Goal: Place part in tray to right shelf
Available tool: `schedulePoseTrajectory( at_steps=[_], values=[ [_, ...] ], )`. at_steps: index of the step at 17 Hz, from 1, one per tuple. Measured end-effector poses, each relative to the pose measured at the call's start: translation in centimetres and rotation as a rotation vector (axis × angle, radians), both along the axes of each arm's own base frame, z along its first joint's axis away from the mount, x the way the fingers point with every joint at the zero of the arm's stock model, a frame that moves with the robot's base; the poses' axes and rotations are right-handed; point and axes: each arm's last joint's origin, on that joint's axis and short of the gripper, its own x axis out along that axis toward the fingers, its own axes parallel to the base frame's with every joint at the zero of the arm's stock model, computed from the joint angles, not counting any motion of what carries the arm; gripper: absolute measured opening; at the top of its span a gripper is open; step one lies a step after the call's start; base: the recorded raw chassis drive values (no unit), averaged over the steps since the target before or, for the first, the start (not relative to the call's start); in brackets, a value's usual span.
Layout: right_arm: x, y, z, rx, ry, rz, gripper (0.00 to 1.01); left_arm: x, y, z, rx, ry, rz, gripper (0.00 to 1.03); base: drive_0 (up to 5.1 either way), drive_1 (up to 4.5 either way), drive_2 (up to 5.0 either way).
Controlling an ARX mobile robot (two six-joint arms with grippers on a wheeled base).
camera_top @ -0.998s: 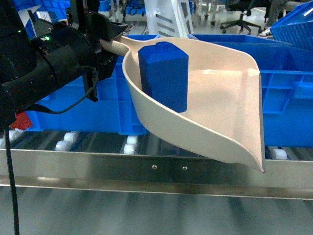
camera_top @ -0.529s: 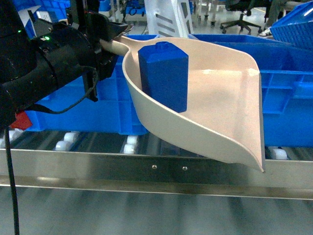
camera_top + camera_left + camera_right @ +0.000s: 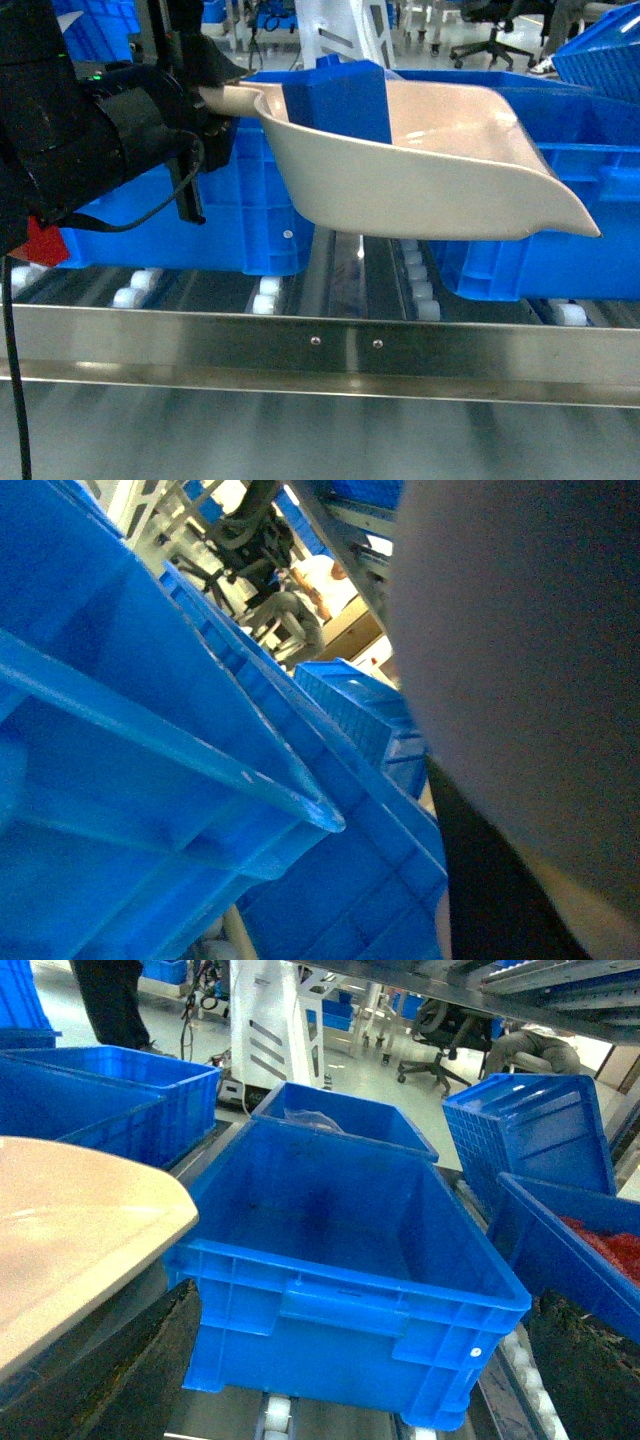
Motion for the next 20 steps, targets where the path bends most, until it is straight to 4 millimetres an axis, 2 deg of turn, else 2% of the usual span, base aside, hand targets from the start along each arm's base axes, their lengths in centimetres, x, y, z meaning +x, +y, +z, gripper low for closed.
schedulePoseTrajectory(
  at_steps=[3,6,10,12,14,15,17,20],
  values=[
    [0.0,0.0,0.0,0.000,0.000,0.000,0.98,-1.1,0.4,1.4,-0.052,-0.042,-0.005,0.12,0.0,0.00,0.0],
    [0.0,0.0,0.0,0.000,0.000,0.000,0.98,-1.3,2.1,4.3,-0.045,-0.070,0.063,0.12,0.0,0.00,0.0],
    [0.0,0.0,0.0,0.000,0.000,0.000,0.98,-0.8,6.7,8.6,0.029,-0.029,0.310,0.12,0.0,0.00,0.0],
    [0.0,0.0,0.0,0.000,0.000,0.000,0.98,-0.2,8.6,9.8,0.119,0.049,0.446,0.12,0.0,0.00,0.0],
    [0.0,0.0,0.0,0.000,0.000,0.000,0.98,0.7,10.0,10.7,0.244,0.129,0.589,0.12,0.0,0.00,0.0],
    [0.0,0.0,0.0,0.000,0.000,0.000,0.98,2.1,10.1,11.4,0.325,0.133,0.673,0.12,0.0,0.00,0.0],
    [0.0,0.0,0.0,0.000,0.000,0.000,0.98,4.9,10.4,13.0,0.437,0.098,0.791,0.12,0.0,0.00,0.0],
    [0.0,0.0,0.0,0.000,0.000,0.000,0.98,7.0,10.1,14.8,0.659,0.035,0.935,0.12,0.0,0.00,0.0]
  ],
)
